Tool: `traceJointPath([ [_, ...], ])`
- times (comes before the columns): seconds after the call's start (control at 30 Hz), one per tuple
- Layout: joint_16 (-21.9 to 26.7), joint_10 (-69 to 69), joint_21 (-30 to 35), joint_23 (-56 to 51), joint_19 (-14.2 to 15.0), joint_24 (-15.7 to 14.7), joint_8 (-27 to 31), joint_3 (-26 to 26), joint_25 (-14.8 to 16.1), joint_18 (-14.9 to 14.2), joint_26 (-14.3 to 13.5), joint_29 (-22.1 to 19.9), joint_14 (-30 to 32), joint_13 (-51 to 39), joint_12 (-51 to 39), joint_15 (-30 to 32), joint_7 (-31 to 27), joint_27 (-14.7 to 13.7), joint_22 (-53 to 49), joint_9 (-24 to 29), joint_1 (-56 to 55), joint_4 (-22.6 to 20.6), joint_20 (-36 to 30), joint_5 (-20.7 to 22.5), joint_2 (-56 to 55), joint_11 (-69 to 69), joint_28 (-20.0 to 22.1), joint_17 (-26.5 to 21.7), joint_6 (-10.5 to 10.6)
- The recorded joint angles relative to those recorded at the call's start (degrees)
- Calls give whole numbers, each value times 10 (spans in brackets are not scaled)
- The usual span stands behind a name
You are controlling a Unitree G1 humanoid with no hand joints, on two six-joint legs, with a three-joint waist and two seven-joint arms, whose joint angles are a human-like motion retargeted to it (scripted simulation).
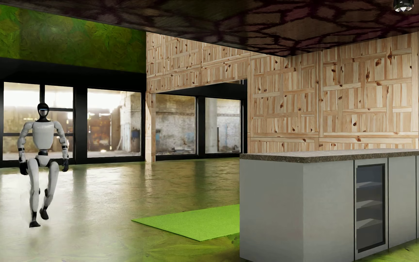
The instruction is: Walk around the counter
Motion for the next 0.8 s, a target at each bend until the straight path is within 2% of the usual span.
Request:
traceJointPath([
  [0.03, -2, 12, -3, 3, 0, 0, 0, -14, 0, 0, 0, 0, 8, 2, -6, 44, 0, 0, 4, 0, 16, 4, 7, -4, -12, 14, 0, 1, 2],
  [0.07, -5, 38, 0, 8, 0, 0, 0, -29, 0, 0, 0, 0, 38, 4, -1, 147, 0, 0, 13, -1, 29, 16, 16, 4, -32, 35, 0, 2, 6],
  [0.1, -12, 87, 0, 17, 0, 0, 0, -30, 0, 0, 0, 0, 104, 3, 5, 230, 0, 0, 28, -7, 18, 33, 25, 15, -45, 82, 0, 5, 18],
  [0.13, -20, 166, 7, 30, 0, 0, 0, -13, 0, 0, 0, 0, 193, 1, 15, 257, 0, 0, 49, -13, -5, 47, 24, 37, -35, 118, 0, 7, 29],
  [0.17, -20, 273, 14, 38, 0, 0, 0, 10, 0, 0, 0, 0, 258, -5, 25, 247, 0, 0, 66, -18, -51, 53, 13, 60, -10, 135, 0, 10, 30],
  [0.2, -20, 383, -1, 42, 0, 0, 0, 31, 0, 0, 0, 0, 258, -11, 37, 221, 0, 0, 71, -22, -115, 65, 6, 83, 25, 135, 0, 15, 32],
  [0.23, -21, 459, -22, 43, 0, 0, 0, 56, 0, 0, 0, 0, 196, -18, 49, 180, 0, 0, 72, -19, -171, 69, 6, 96, 81, 117, 0, 19, 30],
  [0.27, -21, 485, -24, 36, 0, 0, 0, 86, 0, 0, 0, 0, 132, -30, 54, 135, 0, 0, 80, -14, -222, 59, -2, 95, 148, 88, 0, 16, 18],
  [0.3, -20, 471, -25, 26, 0, 0, 0, 122, 0, 0, 0, 0, 98, -43, 62, 92, 0, 0, 87, -14, -275, 51, -4, 90, 204, 60, 0, 11, 3],
  [0.37, -14, 341, -29, -40, 0, 0, 0, 186, 0, 0, 0, 0, 92, -56, 77, 4, 0, 0, 93, -5, -341, 42, -1, 66, 328, -2, 0, -9, -22],
  [0.43, -12, 156, -50, -81, 0, 0, 0, 228, 0, 0, 0, 0, 121, -83, 89, -86, 0, 0, 91, -9, -395, 55, 8, 50, 415, -37, 0, -22, -27],
  [0.47, -14, 60, -63, -95, 0, 0, 0, 238, 0, 0, 0, 0, 145, -96, 93, -118, 0, 0, 95, -17, -413, 61, 10, 47, 447, -45, 0, -27, -26],
  [0.5, -14, -63, -69, -106, 0, 0, 0, 246, 0, 0, 0, 0, 217, -108, 95, -132, 0, 0, 102, -26, -429, 68, 6, 42, 472, -45, 0, -31, -25],
  [0.53, -14, -101, -76, -108, 0, 0, 0, 259, 0, 0, 0, 0, 250, -117, 98, -126, 0, 0, 109, -29, -441, 78, 5, 30, 498, -40, 0, -31, -26],
  [0.57, -16, 30, -93, -112, 0, 0, 0, 273, 0, 0, 0, 0, 158, -115, 101, -99, 0, 0, 117, -27, -454, 79, 5, 9, 522, -24, 0, -27, -30],
  [0.6, -19, 93, -104, -111, 0, 0, 0, 281, 0, 0, 0, 0, 139, -104, 104, -45, 0, 0, 131, -33, -469, 73, 0, -12, 533, 11, 0, -21, -35],
  [0.63, -22, 154, -104, -88, 0, 0, 0, 281, 0, 0, 0, 0, 160, -90, 106, 48, 0, 0, 152, -42, -478, 57, -4, -30, 523, 75, 0, -8, -46],
  [0.67, -24, 201, -107, -55, 0, 0, 0, 271, 0, 0, 0, 0, 151, -79, 104, 155, 0, 0, 171, -41, -466, 32, -5, -43, 494, 174, 0, 6, -56],
  [0.7, -27, 216, -105, -35, 0, 0, 0, 259, 0, 0, 0, 0, 122, -67, 101, 218, 0, 0, 171, -33, -430, 2, 4, -49, 440, 303, 0, 10, -60],
  [0.73, -29, 201, -86, -18, 0, 0, 0, 241, 0, 0, 0, 0, 98, -63, 100, 211, 0, 0, 156, -22, -380, -28, 13, -49, 376, 425, 0, 12, -63],
  [0.8, -28, 143, -72, 2, 0, 0, 0, 174, 0, 0, 0, 0, 85, -48, 88, 140, 0, 0, 117, -12, -267, -36, 13, -10, 255, 509, 0, 24, -40],
])
